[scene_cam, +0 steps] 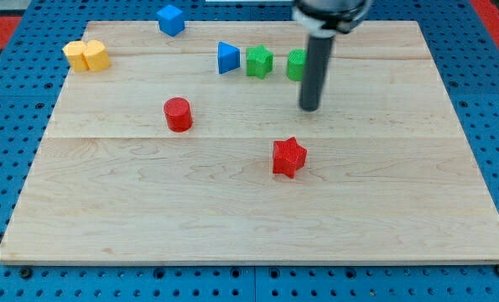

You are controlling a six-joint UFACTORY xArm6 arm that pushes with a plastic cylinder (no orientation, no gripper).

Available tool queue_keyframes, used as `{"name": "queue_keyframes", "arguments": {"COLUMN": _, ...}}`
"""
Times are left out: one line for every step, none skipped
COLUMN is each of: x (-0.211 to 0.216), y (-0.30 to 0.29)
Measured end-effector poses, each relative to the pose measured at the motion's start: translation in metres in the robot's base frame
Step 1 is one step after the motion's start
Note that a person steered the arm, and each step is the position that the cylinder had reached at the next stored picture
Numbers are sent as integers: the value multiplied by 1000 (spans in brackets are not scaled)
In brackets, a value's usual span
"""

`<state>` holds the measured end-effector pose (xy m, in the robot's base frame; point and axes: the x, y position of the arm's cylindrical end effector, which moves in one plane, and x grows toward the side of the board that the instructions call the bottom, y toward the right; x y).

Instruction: Push the red star slightly to the right

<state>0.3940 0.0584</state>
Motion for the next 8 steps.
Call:
{"name": "queue_keyframes", "arguments": {"x": 6, "y": -34}}
{"name": "queue_keyframes", "arguments": {"x": 45, "y": -48}}
{"name": "queue_keyframes", "arguments": {"x": 45, "y": -49}}
{"name": "queue_keyframes", "arguments": {"x": 44, "y": -49}}
{"name": "queue_keyframes", "arguments": {"x": 59, "y": -39}}
{"name": "queue_keyframes", "arguments": {"x": 67, "y": -50}}
{"name": "queue_keyframes", "arguments": {"x": 104, "y": -36}}
{"name": "queue_keyframes", "arguments": {"x": 108, "y": 12}}
